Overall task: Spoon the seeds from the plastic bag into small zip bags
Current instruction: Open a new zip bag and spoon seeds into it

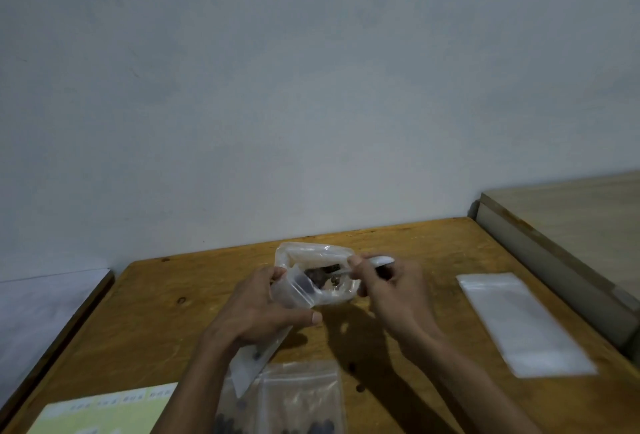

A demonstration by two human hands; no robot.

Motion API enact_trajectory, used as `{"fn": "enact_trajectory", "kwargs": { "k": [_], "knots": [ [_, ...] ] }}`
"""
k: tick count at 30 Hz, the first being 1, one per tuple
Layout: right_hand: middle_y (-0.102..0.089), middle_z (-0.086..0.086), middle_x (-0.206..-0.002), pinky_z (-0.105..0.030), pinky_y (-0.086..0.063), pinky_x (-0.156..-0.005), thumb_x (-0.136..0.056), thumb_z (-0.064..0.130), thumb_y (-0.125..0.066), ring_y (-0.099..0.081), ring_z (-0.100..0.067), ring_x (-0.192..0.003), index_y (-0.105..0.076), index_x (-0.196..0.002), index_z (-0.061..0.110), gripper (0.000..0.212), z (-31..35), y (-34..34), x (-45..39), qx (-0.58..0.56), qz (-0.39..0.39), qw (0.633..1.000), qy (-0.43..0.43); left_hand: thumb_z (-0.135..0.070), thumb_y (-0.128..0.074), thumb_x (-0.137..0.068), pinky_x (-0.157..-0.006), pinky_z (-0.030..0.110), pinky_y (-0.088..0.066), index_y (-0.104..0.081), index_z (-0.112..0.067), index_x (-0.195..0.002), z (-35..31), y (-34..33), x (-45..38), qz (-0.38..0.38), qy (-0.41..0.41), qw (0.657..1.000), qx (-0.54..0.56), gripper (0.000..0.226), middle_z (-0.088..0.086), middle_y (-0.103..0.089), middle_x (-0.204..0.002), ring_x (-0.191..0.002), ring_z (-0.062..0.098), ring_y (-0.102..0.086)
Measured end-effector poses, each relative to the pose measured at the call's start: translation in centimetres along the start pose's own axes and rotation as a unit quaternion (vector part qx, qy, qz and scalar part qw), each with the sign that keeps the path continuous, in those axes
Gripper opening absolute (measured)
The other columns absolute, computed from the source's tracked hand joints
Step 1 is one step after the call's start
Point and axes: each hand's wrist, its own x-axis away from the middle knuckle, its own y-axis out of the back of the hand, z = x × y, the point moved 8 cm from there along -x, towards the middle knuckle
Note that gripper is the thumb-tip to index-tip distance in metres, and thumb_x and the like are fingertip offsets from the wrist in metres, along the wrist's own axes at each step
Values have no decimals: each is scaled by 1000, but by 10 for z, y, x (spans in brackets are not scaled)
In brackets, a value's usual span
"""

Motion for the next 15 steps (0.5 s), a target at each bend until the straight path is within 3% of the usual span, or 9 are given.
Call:
{"fn": "enact_trajectory", "kwargs": {
  "k": [2,4,8,10,12,15],
  "knots": [
    [-73,9,-83,-19,-53,-60,-94,33,-66,-67,-3,-73,-75,-98,25,13,9,-4,5,53,0,996,71,-54,-93,-55,-91,32,-49,-39,-23,-149,-1,1,0,0,4,1000,9,113,0,-49,-146,-118,16,-51],
    [-73,11,-82,-17,-53,-59,-95,31,-64,-67,0,-75,-75,-98,24,14,11,6,6,59,-58,989,120,-57,-94,-50,-94,35,-52,-40,-22,-148,-2,3,0,1,9,1000,21,117,-1,-53,-141,-116,16,-55],
    [-69,14,-86,-9,-47,-58,-99,30,-58,-62,6,-76,-72,-103,23,16,-5,13,2,125,-99,978,136,-55,-95,-50,-97,36,-53,-41,-20,-149,-2,4,1,-1,14,1000,18,119,0,-55,-142,-119,19,-57],
    [-69,9,-98,-12,-48,-65,-100,33,-55,-61,2,-83,-71,-111,22,23,-17,4,-4,174,-82,972,134,-53,-96,-51,-99,36,-52,-41,-20,-149,-3,4,2,2,14,1000,13,118,1,-55,-142,-121,20,-57],
    [-68,6,-102,-25,-54,-73,-101,36,-52,-62,-6,-89,-70,-114,23,26,-27,-5,-10,191,-75,970,128,-50,-96,-52,-98,37,-53,-41,-20,-149,-4,2,2,8,16,1000,14,115,2,-56,-140,-119,20,-57],
    [-69,2,-107,-37,-56,-79,-100,35,-56,-62,-14,-96,-72,-115,23,26,-35,-15,-15,189,-82,974,96,-44,-96,-56,-81,25,-51,-41,-21,-147,-6,1,2,9,11,1000,8,109,-3,-54,-132,-110,14,-54]
  ]
}}
